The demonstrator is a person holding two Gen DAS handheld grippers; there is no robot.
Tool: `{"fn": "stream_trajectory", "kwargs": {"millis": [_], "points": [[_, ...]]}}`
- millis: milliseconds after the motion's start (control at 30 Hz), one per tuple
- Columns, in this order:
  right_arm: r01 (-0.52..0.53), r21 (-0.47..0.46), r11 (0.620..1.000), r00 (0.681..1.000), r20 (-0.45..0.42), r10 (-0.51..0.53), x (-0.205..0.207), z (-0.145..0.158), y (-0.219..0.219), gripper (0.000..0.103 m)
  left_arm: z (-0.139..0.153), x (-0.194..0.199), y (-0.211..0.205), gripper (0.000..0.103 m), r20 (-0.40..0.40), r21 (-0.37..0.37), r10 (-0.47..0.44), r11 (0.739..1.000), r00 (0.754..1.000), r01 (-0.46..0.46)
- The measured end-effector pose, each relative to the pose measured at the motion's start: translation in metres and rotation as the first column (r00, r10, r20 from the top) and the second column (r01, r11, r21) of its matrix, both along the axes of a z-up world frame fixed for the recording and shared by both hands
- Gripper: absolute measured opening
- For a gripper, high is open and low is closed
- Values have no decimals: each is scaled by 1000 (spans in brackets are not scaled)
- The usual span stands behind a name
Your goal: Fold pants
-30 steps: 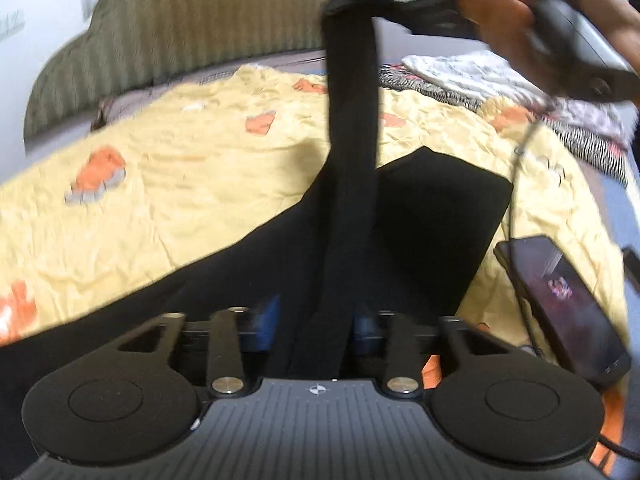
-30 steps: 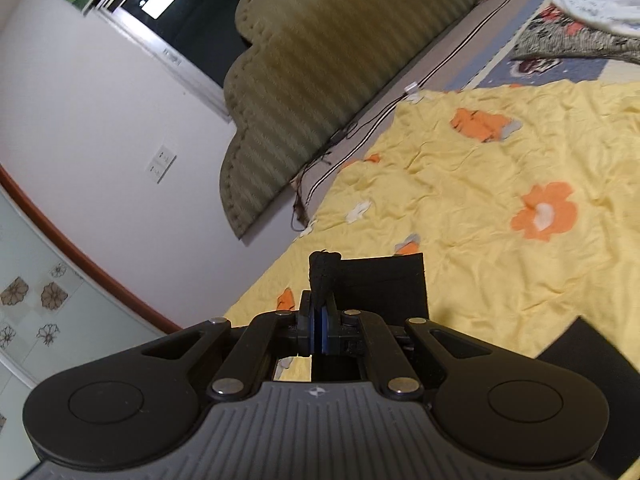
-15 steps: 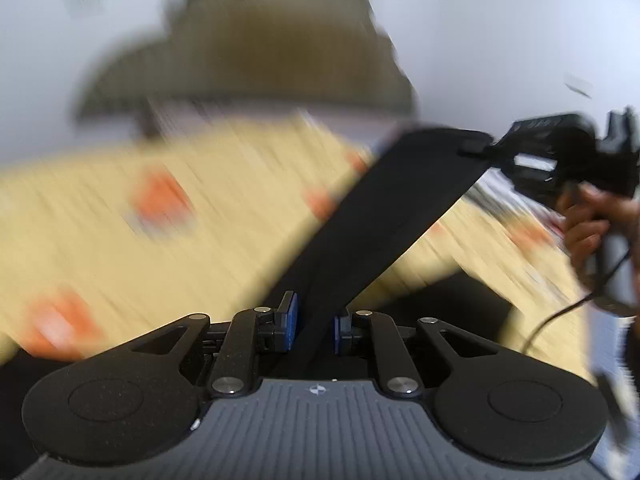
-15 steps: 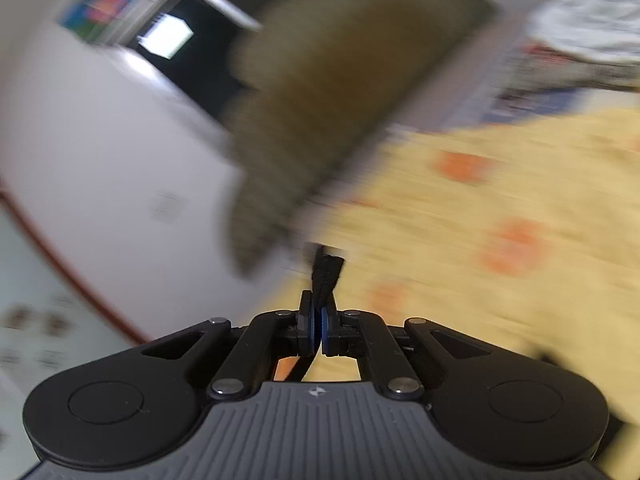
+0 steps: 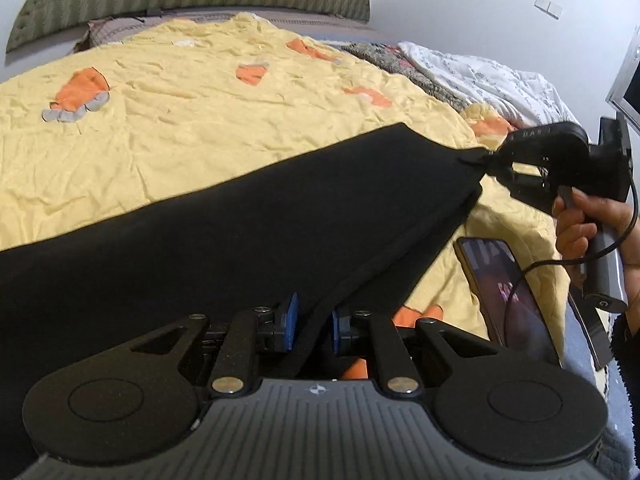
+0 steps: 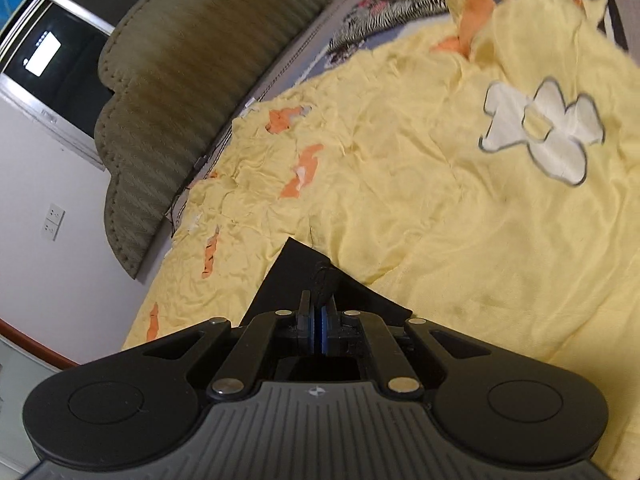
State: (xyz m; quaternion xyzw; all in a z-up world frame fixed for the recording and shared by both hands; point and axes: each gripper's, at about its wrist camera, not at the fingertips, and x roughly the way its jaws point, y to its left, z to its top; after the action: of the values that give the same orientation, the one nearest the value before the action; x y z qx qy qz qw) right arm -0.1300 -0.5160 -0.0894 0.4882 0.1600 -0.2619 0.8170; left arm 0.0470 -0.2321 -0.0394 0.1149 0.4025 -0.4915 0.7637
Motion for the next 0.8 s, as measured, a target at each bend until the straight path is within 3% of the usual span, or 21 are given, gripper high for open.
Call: {"fn": "stream_trajectory", "kwargs": {"millis": [333, 400, 467, 533, 633, 667, 733, 800], "points": [[35, 31, 999, 996, -86, -33, 1, -17, -5, 4, -1, -16, 3, 26, 20, 16, -60, 998, 998, 60], [47, 69, 997, 995, -91, -41, 1, -20, -7, 5, -1, -20, 1, 39, 14, 46, -85, 995, 996, 84], [50, 86, 995, 994, -102, -41, -1, -18, -7, 7, 3, -22, 6, 64, 7, 44, -83, 996, 997, 82], [75, 54, 996, 991, -118, -69, -7, -10, -5, 13, 13, -21, 20, 79, -1, 20, -76, 997, 997, 76], [213, -92, 973, 952, -203, -228, -20, 12, 8, 19, 28, -13, 48, 82, -25, -25, -53, 998, 998, 53], [231, -157, 960, 946, -193, -259, -22, 23, 17, 20, 32, -10, 58, 83, -32, -33, -41, 999, 999, 40], [118, -252, 960, 981, -121, -153, -12, 45, 43, 20, 38, 4, 82, 85, -44, -37, 18, 999, 999, -20], [-108, -292, 950, 991, -113, 78, 22, 58, 75, 22, 40, 22, 105, 86, -34, -14, 111, 994, 993, -111]]}}
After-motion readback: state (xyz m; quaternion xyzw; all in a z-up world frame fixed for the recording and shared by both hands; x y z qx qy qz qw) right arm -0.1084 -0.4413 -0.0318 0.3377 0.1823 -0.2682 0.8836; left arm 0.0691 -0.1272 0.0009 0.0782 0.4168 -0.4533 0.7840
